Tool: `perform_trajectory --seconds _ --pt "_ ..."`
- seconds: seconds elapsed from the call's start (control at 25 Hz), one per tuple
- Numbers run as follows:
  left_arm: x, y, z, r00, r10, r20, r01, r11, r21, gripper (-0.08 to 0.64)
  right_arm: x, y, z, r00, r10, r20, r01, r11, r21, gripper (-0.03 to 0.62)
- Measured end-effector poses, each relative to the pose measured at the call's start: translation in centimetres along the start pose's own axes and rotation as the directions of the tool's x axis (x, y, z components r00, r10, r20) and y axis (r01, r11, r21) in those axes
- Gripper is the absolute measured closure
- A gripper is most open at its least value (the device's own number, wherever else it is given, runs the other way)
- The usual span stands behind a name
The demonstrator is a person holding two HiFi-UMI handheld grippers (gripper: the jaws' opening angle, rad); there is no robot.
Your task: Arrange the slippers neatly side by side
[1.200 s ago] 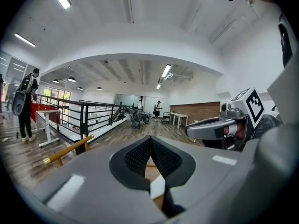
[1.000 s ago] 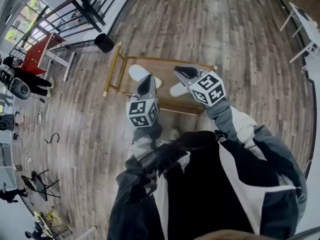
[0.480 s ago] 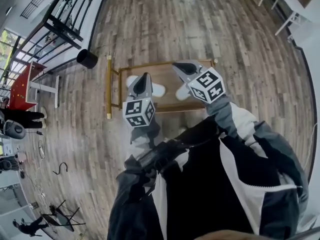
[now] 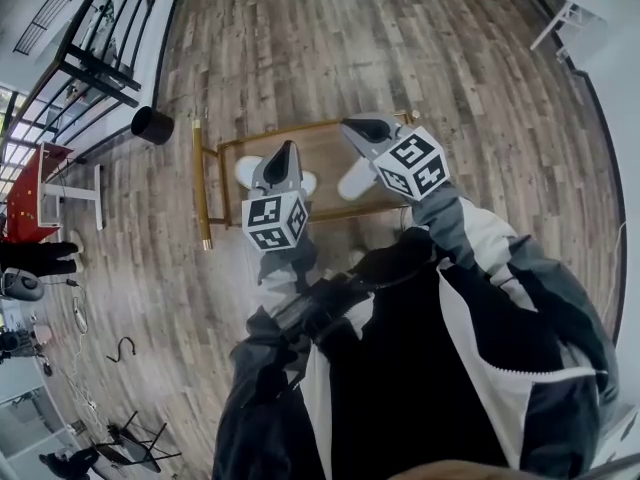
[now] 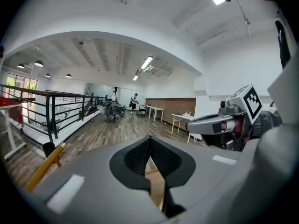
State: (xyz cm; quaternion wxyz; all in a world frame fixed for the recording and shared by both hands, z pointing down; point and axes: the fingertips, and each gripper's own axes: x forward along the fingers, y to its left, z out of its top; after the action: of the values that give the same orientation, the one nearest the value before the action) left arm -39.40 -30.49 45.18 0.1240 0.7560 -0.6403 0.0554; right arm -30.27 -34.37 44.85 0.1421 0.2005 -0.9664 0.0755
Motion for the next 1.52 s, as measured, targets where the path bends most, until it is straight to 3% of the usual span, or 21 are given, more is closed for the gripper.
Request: perform_trajectory --seconds 0.2,0.44,0.6,0.8,1.04,1.28,1.44,1.52 --pt "0.6 0.7 -0.8 0.999 0.027 -0.019 -0.027 0.999 -0.023 0.558 0.2 -0.6 -0.2 1.000 0.016 -0.013 -0.016 1.000 -0.004 0.588" --pt "1.0 4.7 -6.0 0.989 0.088 -0.121 -0.099 0.991 -0.093 0.530 0.2 -0.9 -1.5 0.999 0.017 -0.043 -0.017 1.000 -0.008 0.586" --pt "1.5 8.2 -10.8 0.960 0.160 -0.230 -0.196 0.971 -0.140 0.488 -0.7 -2.3 -2.3 0.998 -0.011 -0.060 0.012 1.000 0.007 0.586" --pt "2.0 11.9 -16.4 0.905 0.225 -0.361 -0.303 0.936 -0.177 0.414 -1.7 -2.7 -2.6 0.998 -0.012 -0.067 0.011 1.000 -0.013 0.586" --pt "2.6 15.2 -22.1 0.844 0.260 -0.469 -0.414 0.872 -0.263 0.332 -2.4 -2.9 -3.0 0.998 0.002 -0.066 -0.004 0.999 -0.032 0.584" --pt "3.7 17.1 -26.9 0.793 0.256 -0.553 -0.513 0.770 -0.379 0.319 -3.1 -3.8 -3.3 0.998 0.001 -0.069 -0.005 0.998 -0.058 0.582" --pt "4.7 18.0 -27.1 0.804 0.259 -0.536 -0.539 0.697 -0.472 0.319 -3.6 -4.7 -3.8 0.996 -0.015 -0.084 0.010 0.998 -0.054 0.581" --pt "5.2 18.2 -27.2 0.801 0.259 -0.539 -0.541 0.697 -0.470 0.322 -3.7 -5.1 -4.0 0.996 -0.021 -0.090 0.017 0.998 -0.053 0.581"
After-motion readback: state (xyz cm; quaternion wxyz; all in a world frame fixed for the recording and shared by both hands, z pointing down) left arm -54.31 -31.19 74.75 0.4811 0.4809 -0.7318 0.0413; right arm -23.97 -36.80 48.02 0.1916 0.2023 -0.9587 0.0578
